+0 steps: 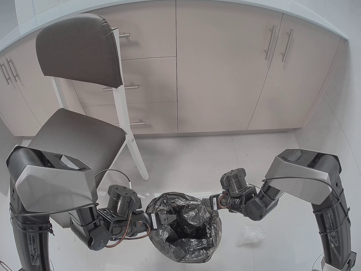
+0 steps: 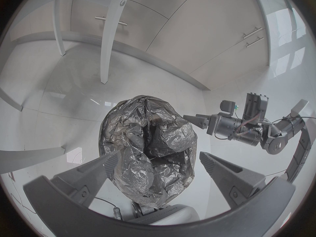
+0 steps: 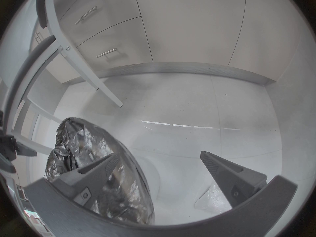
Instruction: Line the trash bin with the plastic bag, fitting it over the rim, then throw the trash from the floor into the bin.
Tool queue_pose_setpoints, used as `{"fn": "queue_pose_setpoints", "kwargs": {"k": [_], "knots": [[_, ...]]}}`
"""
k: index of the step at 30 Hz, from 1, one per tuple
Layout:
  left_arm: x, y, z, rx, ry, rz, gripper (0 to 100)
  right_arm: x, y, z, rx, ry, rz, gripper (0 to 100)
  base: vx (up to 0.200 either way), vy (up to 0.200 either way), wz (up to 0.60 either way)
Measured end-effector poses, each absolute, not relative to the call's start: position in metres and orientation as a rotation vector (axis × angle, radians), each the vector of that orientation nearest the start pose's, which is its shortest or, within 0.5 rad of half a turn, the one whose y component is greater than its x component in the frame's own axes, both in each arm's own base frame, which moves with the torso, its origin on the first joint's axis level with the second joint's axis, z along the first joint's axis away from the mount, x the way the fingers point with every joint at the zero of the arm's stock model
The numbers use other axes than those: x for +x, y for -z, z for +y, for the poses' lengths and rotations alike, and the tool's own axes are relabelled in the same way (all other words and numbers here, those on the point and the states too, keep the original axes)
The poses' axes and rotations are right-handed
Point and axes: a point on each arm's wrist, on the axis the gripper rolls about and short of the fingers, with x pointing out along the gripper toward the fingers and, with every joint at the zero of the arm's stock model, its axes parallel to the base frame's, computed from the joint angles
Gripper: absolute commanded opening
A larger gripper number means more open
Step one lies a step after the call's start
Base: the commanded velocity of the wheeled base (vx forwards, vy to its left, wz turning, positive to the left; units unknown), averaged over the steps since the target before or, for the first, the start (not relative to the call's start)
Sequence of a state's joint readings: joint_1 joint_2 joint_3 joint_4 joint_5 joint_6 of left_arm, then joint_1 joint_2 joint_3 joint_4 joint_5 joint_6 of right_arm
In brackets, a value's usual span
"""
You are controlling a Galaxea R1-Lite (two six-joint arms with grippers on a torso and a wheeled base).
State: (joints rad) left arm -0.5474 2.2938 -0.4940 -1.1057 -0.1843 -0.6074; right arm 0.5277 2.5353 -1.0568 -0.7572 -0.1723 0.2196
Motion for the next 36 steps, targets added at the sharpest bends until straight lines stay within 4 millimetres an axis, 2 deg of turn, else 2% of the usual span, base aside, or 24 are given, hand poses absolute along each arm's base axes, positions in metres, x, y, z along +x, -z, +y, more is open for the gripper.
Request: {"fn": "queue_pose_setpoints", "kwargs": {"k": [4,15,20,26,29,36], "knots": [[0.263,0.028,-0.165,-0.428,0.464,0.883,100,0.373,0.063,0.200,-0.029,-0.239,0.712,100,0.000,0.000,0.00],[0.263,0.028,-0.165,-0.428,0.464,0.884,100,0.376,0.063,0.199,0.021,-0.222,0.703,100,0.000,0.000,0.00],[0.261,0.029,-0.164,-0.425,0.462,0.890,100,0.383,0.054,0.194,0.083,-0.194,0.684,100,0.000,0.000,0.00],[0.260,0.029,-0.164,-0.422,0.462,0.892,100,0.407,0.031,0.172,0.123,-0.144,0.613,100,0.000,0.000,0.00],[0.260,0.029,-0.164,-0.418,0.464,0.890,100,0.425,0.014,0.157,0.140,-0.107,0.570,100,0.000,0.000,0.00],[0.260,0.029,-0.164,-0.397,0.473,0.887,100,0.471,-0.029,0.134,0.152,-0.057,0.429,100,0.000,0.000,0.00]]}}
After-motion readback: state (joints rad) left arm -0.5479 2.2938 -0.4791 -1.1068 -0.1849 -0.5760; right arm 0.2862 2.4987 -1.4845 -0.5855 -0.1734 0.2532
